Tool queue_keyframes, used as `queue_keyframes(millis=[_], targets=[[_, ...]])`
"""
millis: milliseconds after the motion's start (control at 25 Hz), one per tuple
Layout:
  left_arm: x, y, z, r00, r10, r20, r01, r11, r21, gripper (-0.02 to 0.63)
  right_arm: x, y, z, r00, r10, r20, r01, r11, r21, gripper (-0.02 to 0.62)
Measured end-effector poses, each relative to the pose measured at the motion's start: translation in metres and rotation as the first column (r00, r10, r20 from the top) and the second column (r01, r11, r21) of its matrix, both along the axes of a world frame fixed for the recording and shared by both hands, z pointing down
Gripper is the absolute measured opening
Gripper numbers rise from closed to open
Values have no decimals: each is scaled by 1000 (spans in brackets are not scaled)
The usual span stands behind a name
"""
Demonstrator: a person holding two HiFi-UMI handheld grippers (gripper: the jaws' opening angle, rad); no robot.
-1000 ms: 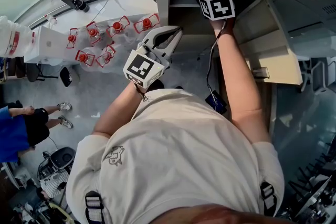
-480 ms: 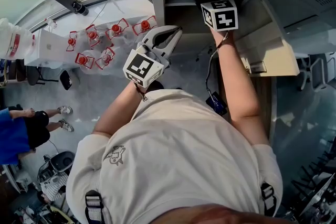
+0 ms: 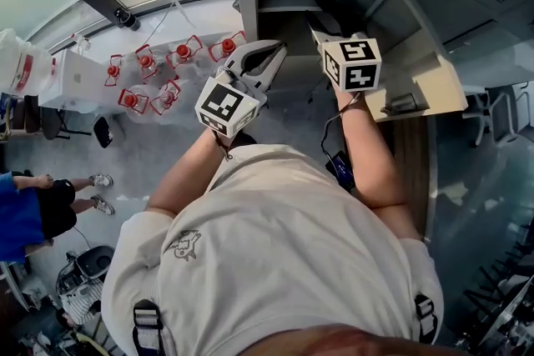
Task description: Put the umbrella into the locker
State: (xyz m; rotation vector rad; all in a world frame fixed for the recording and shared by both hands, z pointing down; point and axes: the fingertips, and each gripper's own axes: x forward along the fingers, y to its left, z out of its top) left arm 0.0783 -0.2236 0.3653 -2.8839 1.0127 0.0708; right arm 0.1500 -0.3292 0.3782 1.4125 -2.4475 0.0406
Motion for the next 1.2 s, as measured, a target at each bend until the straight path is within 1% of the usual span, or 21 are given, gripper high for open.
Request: queue_keyframes(millis=[80,160,240,360,480,600,760,960,1200], targets=[[1,0,-1,1000,1,2,-1,1000,1,12,-2,14,-1,1000,-13,11,13,1000,13,253],[2,1,-2,1000,-3,-1,3,1000,-1,12,-5,28,-3,999,-29,30,29,999,28,236],[2,1,-4,1000,-12,-9,12,1000,-6,12,-9,41,-5,998,-47,50,45,998,45,205],[3,1,-6,1000,-11,-8,10,1000,-5,12,-11,56,-7,996,-58,67,53,996,74,133],[2,2,-7,1000,-6,-10,6,1000,-3,12,-11,62,-6,994,-69,82,62,995,82,92],[1,5,-6,1000,-6,-9,5,1000,-6,12,-10,66,-6,992,-81,99,72,994,86,64],[-2,9,-8,1000,-4,-5,4,1000,-8,12,-11,73,-10,990,-94,108,83,991,104,49],[-14,19,-10,1000,17,-2,-17,1000,1,12,-25,88,-11,989,-102,106,90,990,108,46],[-49,36,-12,999,43,-6,-43,999,-2,12,-57,113,-17,988,-98,116,84,989,120,44]])
